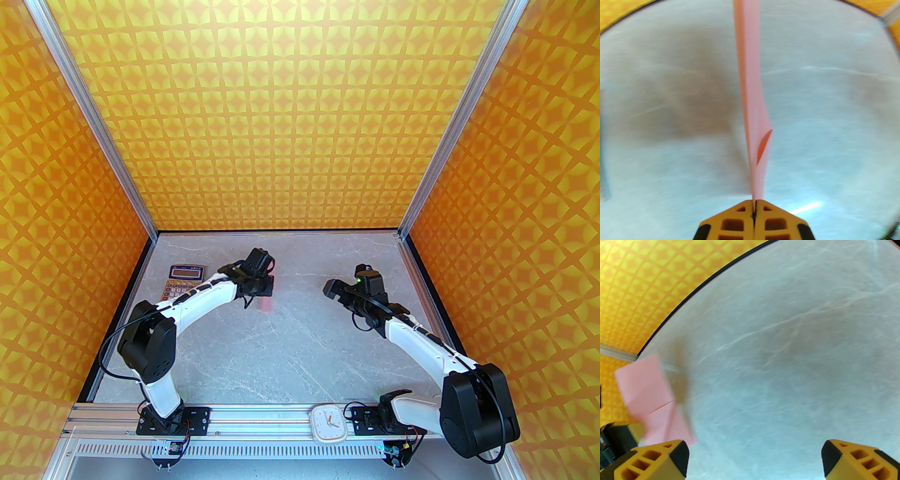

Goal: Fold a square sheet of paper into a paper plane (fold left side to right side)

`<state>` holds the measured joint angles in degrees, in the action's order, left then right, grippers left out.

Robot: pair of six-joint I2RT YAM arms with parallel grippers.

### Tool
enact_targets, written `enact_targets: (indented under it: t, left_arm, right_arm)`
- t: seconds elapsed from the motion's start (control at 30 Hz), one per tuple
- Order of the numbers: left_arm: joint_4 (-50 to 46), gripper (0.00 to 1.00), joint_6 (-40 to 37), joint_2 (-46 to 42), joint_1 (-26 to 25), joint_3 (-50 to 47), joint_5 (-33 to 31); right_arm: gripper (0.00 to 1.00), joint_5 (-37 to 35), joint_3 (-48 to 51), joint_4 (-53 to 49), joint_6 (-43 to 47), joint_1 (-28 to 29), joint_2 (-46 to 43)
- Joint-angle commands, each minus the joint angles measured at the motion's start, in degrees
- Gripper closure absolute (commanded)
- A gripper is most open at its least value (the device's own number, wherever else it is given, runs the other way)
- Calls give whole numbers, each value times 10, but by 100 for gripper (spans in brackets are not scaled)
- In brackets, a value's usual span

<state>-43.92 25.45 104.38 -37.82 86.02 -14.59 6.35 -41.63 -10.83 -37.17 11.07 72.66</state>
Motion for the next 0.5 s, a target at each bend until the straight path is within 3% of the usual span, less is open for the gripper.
enact_targets:
  t: [0.0, 0.1, 0.47]
  left_arm:
    - [-200, 100, 16, 57, -38, 90, -177]
    - [-286, 100, 61, 127, -62, 165, -245]
    - [-459, 100, 123, 375, -121, 459, -239]
  right_arm:
    - [1, -6, -14, -5, 26, -18, 1]
    - [1, 8, -16, 1, 34, -33, 13]
    - [2, 27, -5, 10, 36, -41, 18]
